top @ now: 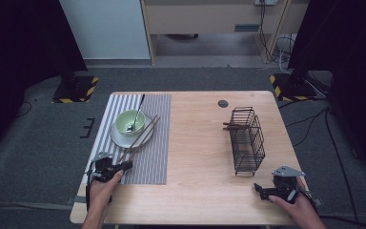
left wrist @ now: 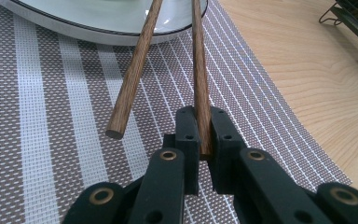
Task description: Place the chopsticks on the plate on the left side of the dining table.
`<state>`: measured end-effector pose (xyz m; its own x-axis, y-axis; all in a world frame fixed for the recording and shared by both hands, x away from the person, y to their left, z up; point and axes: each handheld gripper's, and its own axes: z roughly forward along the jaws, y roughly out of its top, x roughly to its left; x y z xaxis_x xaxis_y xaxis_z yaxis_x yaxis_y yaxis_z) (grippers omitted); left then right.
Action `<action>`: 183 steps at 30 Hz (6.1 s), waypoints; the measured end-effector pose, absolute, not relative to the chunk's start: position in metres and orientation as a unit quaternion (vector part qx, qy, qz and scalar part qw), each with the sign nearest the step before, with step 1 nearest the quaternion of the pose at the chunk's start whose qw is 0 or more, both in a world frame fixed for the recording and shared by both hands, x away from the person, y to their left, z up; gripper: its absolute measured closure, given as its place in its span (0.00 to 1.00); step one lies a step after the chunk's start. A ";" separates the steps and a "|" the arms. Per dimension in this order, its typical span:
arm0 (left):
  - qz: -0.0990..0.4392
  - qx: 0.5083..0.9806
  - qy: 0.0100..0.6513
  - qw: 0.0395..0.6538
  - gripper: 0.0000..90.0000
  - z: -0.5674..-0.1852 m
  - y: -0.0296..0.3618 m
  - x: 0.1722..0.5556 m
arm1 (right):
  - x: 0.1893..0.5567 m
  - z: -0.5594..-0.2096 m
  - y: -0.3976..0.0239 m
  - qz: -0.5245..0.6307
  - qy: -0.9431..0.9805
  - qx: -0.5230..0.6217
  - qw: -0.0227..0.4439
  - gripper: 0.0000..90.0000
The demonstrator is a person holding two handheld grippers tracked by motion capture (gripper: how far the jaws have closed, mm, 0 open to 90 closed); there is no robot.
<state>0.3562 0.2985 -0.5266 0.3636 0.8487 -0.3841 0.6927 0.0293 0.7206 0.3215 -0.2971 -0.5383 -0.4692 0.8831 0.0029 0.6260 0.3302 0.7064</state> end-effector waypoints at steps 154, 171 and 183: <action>0.141 0.692 0.548 0.448 0.29 -0.510 0.298 0.374 | 0.321 -0.538 -0.297 0.329 0.792 0.477 0.195 0.00; 0.150 0.710 0.543 0.424 0.37 -0.519 0.287 0.388 | 0.321 -0.538 -0.297 0.328 0.791 0.477 0.195 0.00; 0.149 0.716 0.539 0.418 0.51 -0.522 0.283 0.390 | 0.321 -0.538 -0.297 0.329 0.792 0.477 0.195 0.00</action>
